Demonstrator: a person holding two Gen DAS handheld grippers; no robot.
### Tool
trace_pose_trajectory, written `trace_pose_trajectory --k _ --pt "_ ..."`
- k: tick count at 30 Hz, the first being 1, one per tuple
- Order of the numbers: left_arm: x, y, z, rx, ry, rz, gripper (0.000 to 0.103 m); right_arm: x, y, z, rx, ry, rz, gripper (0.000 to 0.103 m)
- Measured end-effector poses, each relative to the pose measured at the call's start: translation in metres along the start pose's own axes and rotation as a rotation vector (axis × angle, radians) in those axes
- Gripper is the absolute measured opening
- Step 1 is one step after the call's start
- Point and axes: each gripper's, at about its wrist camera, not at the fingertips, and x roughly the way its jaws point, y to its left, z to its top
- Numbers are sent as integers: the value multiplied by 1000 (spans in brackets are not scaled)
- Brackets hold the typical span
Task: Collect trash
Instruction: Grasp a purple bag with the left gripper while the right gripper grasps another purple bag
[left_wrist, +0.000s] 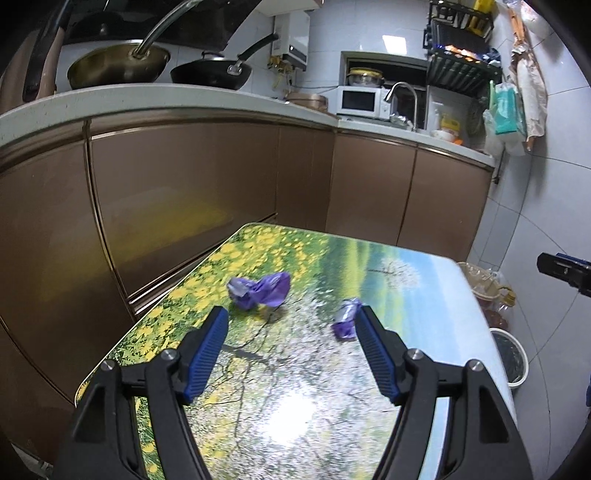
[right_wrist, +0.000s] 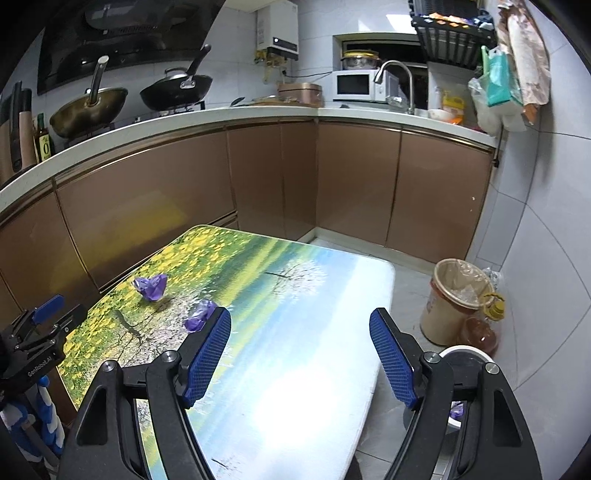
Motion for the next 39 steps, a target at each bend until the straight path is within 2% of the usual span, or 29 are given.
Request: trace_pose_trajectory --k 5,8,18,23,28,37,39 --pt "20 13 -4 -11 35 13 70 20 13 0 -8 25 22 78" --pt "33 19 -6 -11 56 19 70 34 20 -1 -16 46 41 82" --pt "78 44 -10 -14 118 7 72 96 51 -8 -56 151 126 82" --pt "110 60 -6 -17 153 -59 75 139 71 -14 -75 218 199 82" --pt "144 58 5 7 184 -135 77 177 91 -20 -90 275 255 82" --pt "203 56 24 57 197 -50 77 240 121 -19 -125 338 305 82" --pt "213 58 25 54 213 -56 77 251 127 -18 -127 342 315 82"
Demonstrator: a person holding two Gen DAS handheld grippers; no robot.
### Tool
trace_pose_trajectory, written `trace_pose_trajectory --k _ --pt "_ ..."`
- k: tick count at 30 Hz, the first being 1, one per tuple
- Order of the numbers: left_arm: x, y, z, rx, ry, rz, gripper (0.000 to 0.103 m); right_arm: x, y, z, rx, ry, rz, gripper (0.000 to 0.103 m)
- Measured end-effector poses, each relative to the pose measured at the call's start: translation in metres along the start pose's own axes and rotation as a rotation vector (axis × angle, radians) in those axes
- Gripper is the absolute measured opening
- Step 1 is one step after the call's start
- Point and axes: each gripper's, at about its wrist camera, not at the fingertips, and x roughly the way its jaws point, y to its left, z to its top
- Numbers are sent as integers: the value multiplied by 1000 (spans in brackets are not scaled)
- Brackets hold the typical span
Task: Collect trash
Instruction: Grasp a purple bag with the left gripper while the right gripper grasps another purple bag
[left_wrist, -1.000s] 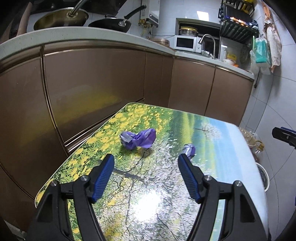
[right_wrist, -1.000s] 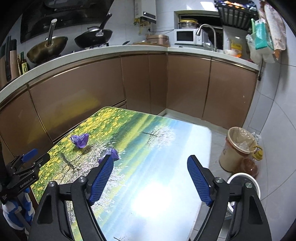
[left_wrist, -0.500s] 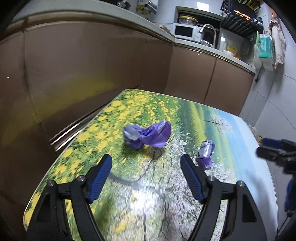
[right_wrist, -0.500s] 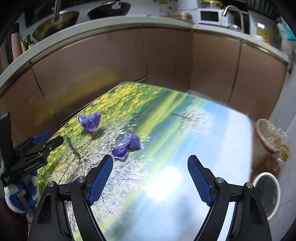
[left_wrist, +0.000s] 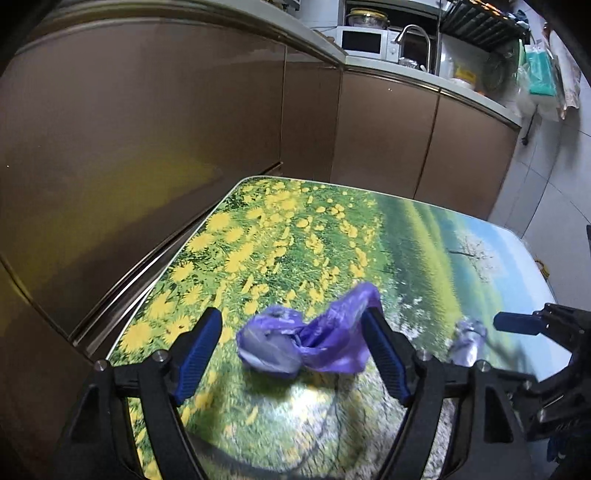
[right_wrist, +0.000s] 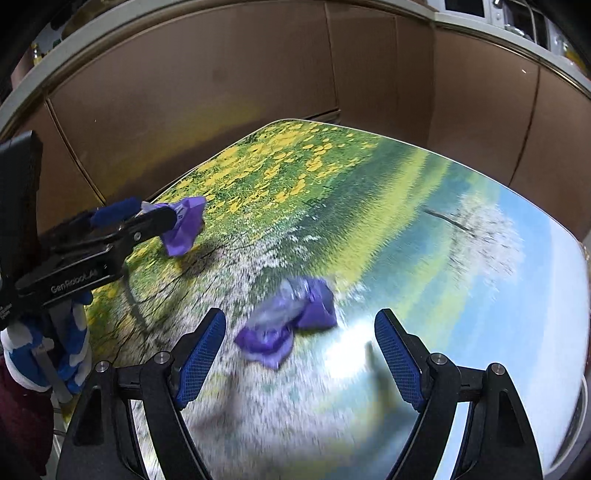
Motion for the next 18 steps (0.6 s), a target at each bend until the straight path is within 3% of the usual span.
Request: trace_pose_trajectory --k 5,7,9,10,15,18 --pt "24 4 -5 -20 70 -53 76 17 -2 3 15 19 15 79" --pt "23 3 -7 -16 62 -57 66 19 -4 2 19 18 15 68" --pt "25 1 -8 -16 70 -72 48 18 -5 2 13 10 15 55" --pt "26 0 -9 -14 79 -73 47 17 -5 1 13 10 19 51" --pt "18 -12 -15 15 74 -81 37 11 -4 -6 -6 13 31 50" --pt "7 -18 -21 14 70 -87 34 0 -5 -13 -10 13 45 37"
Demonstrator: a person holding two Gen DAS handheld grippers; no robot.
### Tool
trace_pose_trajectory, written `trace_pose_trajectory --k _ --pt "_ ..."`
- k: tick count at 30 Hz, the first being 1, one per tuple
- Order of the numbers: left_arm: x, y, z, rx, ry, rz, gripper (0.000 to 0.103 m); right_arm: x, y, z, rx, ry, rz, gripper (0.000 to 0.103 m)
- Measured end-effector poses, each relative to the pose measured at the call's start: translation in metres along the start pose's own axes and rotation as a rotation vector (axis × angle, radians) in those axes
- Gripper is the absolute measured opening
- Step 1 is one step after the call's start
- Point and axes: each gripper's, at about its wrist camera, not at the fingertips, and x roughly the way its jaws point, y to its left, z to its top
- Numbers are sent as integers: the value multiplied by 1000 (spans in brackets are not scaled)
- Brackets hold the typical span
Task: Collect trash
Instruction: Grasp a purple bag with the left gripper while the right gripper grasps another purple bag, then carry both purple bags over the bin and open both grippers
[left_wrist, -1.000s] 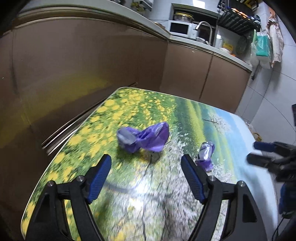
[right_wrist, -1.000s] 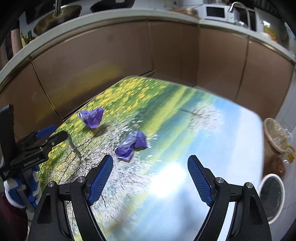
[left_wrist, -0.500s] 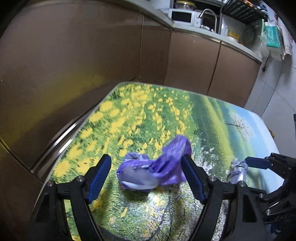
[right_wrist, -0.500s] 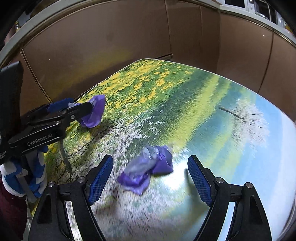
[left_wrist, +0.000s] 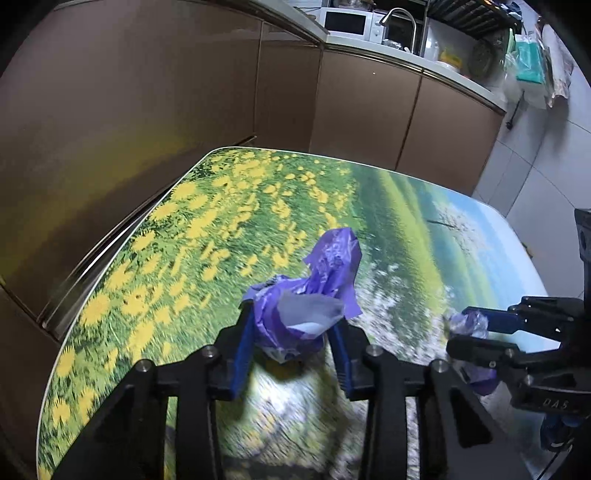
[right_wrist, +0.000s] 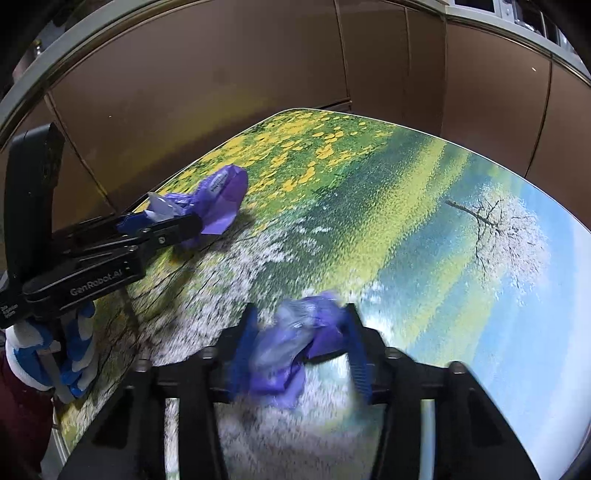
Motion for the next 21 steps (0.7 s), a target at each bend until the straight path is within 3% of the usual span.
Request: trace_pose_trajectory --k 10,21 --pt "-64 -29 -25 -17 -39 -9 33 -65 -12 -33 32 -50 4 35" --pt "-142 -86 -48 8 -82 -3 33 -162 -25 -73 56 -189 -2 35"
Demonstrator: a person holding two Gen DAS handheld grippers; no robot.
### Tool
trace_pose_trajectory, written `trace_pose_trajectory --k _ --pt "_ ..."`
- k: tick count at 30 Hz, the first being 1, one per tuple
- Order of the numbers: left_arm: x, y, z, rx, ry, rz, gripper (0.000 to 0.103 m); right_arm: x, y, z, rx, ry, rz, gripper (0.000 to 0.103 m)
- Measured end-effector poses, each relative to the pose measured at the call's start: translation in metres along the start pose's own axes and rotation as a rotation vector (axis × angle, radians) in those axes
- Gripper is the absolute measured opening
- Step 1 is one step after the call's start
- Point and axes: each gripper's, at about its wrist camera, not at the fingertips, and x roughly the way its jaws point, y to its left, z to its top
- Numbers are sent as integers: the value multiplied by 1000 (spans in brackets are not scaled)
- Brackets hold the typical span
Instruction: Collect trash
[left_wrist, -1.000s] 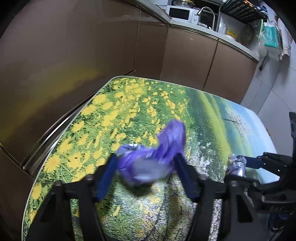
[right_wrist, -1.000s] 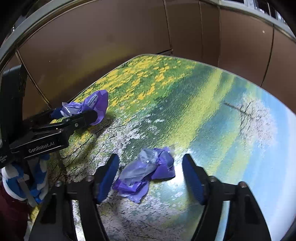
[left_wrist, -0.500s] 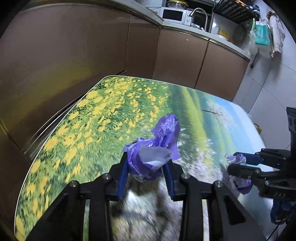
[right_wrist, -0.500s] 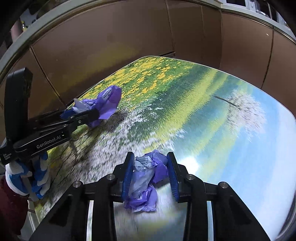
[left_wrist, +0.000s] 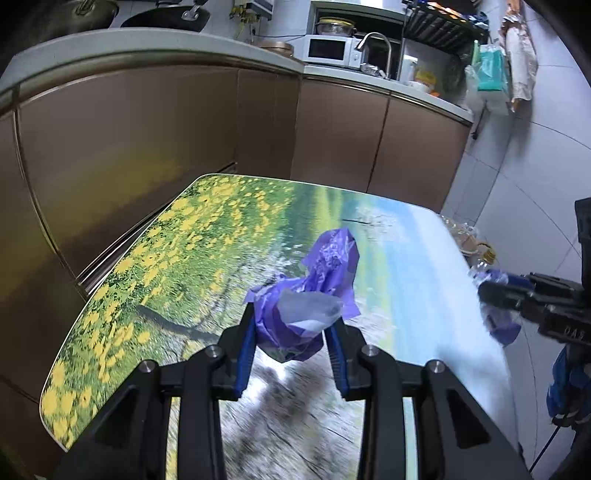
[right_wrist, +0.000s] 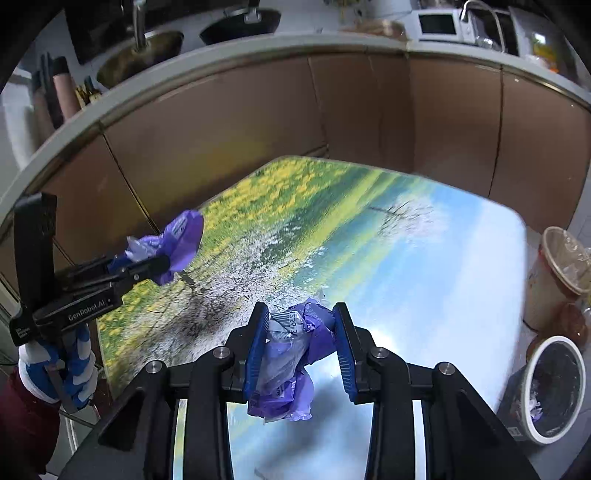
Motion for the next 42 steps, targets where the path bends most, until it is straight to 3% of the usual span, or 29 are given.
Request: trace_pose_trajectory --k 10,21,26,32,38,42 --pt "-12 -94 8 123 9 -58 33 -90 -67 -27 72 -121 -90 35" --pt "71 -285 35 356 107 -281 33 -145 -220 -72 254 -164 -359 35" --pt "129 -374 39 431 182 -367 33 -140 -294 -95 361 -142 -459 35" --pt "201 -456 38 460 271 -424 37 -112 -370 -118 475 -92 -518 36" --pt "257 -499 38 442 337 -462 47 -77 -431 -137 542 -33 -562 38" --pt "283 -514 35 413 370 -493 56 -66 -450 -150 576 -10 -599 50"
